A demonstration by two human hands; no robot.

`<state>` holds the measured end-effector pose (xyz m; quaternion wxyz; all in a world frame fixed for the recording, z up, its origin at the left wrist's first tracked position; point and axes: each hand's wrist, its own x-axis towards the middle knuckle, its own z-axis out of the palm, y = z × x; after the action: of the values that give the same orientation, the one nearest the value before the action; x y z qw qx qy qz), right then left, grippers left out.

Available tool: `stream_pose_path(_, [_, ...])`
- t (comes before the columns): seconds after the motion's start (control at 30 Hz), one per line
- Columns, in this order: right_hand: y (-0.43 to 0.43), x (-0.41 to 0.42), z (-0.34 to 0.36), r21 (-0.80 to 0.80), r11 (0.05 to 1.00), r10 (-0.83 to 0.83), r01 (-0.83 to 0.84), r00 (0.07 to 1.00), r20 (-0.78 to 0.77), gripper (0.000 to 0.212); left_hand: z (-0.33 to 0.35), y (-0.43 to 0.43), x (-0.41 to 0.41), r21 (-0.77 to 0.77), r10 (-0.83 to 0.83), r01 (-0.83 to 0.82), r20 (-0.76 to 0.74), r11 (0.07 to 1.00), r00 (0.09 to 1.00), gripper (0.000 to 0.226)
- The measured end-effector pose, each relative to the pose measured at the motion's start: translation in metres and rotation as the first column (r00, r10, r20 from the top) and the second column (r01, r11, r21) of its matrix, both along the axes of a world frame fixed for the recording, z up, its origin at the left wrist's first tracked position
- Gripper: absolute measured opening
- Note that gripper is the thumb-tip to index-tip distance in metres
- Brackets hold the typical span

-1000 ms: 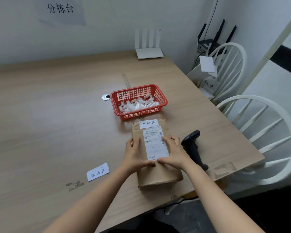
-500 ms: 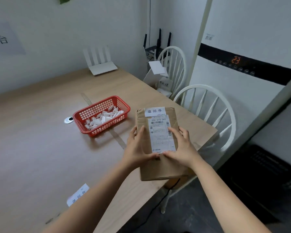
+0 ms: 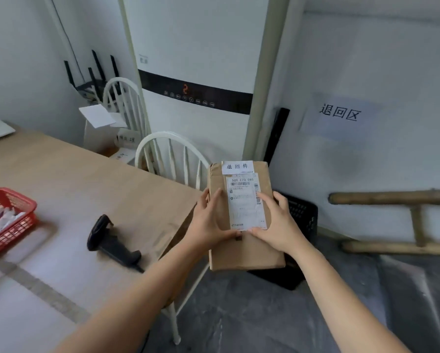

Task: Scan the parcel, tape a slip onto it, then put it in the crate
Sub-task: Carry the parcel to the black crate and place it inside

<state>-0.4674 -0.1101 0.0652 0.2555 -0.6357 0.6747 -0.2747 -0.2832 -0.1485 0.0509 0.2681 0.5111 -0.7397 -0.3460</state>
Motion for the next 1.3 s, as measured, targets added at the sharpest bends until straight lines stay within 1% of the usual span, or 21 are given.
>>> stream_pose_path(0.17, [-0.006, -0.078, -0.01, 0.012, 0.996, -0.087, 0.086, 0.996, 0.002, 0.088, -0.01, -0.022, -0.085, 0.013, -0.107, 0.107, -0.006, 0.994, 0.994, 0.111])
stream_pose_path(0.43, [-0.036, -0.163, -0.038, 0.092, 0.961, -0.268, 0.262, 0.962, 0.054, 0.084, -0.032, -0.087, -0.182, 0.089, -0.294, 0.289, 0.044, 0.953, 0.955, 0.109])
stream_pose_path(0.7, [-0.109, -0.222, -0.105, 0.149, 0.894, -0.438, 0.423, 0.895, 0.088, 0.083, -0.089, -0.182, -0.256, 0.16, -0.433, 0.415, 0.102, 0.896, 0.896, 0.104])
stream_pose_path(0.8, [-0.139, -0.242, -0.149, 0.179, 0.884, -0.456, 0.432, 0.881, 0.123, 0.082, -0.132, -0.21, -0.279, 0.186, -0.436, 0.416, 0.078, 0.89, 0.897, 0.096])
stream_pose_path(0.87, [-0.157, -0.256, -0.188, 0.203, 0.878, -0.462, 0.433, 0.877, 0.132, 0.081, -0.172, -0.224, -0.294, 0.212, -0.436, 0.411, 0.09, 0.887, 0.895, 0.096])
stream_pose_path(1.07, [-0.202, -0.296, -0.328, 0.267, 0.855, -0.483, 0.444, 0.869, 0.104, 0.072, -0.316, -0.262, -0.336, 0.36, -0.455, 0.364, 0.214, 0.859, 0.864, 0.107])
stream_pose_path(1.2, [-0.229, -0.317, -0.426, 0.251, 0.878, -0.448, 0.409, 0.885, 0.125, 0.069, -0.413, -0.284, -0.362, 0.313, -0.489, 0.424, 0.167, 0.85, 0.856, 0.099])
stream_pose_path(1.3, [-0.244, -0.33, -0.483, 0.247, 0.877, -0.448, 0.413, 0.888, 0.107, 0.069, -0.473, -0.304, -0.377, 0.327, -0.45, 0.385, 0.151, 0.863, 0.88, 0.1])
